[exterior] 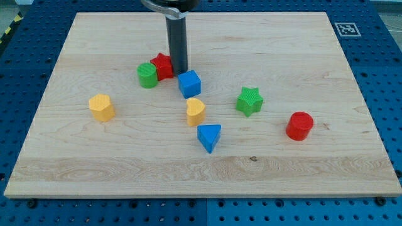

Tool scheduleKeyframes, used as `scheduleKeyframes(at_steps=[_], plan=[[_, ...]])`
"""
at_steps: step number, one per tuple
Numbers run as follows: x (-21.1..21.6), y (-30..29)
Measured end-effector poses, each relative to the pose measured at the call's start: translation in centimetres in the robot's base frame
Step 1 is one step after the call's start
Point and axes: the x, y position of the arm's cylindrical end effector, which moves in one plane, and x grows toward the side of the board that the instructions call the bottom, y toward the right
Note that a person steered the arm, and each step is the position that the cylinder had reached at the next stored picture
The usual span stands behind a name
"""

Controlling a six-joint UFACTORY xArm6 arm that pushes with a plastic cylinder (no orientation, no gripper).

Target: Move green circle towards left a bit

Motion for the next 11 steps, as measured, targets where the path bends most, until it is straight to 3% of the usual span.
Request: scheduleKeyframes(at_steps=[3,5,8,10,11], plan=[[0.0,-4.9],[3.5,-2.1],[4.4,-9.5],[4.4,-9.6],[6.8,-9.6]])
